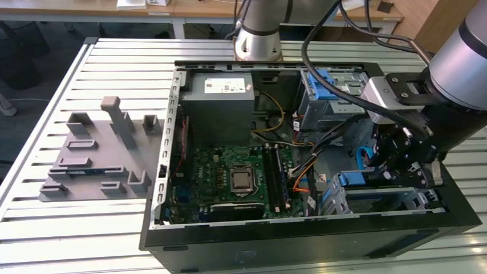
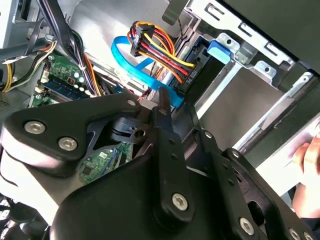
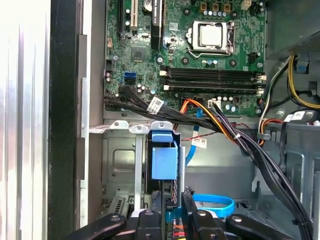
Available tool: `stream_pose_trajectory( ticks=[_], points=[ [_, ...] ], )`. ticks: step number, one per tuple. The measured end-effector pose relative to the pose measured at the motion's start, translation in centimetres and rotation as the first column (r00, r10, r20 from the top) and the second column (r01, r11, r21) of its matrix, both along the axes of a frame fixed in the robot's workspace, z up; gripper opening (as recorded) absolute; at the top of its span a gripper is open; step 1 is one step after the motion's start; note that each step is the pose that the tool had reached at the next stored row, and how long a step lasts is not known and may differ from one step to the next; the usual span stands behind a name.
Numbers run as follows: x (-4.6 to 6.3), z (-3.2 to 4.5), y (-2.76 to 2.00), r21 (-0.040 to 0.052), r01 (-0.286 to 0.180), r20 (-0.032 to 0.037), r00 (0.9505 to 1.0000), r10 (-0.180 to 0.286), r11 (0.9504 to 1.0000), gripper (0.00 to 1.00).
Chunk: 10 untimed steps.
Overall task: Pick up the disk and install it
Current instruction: 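Insert the second disk wire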
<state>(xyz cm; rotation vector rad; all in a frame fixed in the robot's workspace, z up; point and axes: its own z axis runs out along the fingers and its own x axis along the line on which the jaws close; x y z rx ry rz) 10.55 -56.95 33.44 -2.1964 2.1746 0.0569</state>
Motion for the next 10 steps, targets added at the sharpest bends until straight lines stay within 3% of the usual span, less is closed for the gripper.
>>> stream_pose_trajectory(
  ticks=[10],
  points=[
    [0.02, 1.14, 0.00, 0.0002, 0.000, -0.0006, 1.0000, 0.000, 1.0000, 0.29]
  ],
)
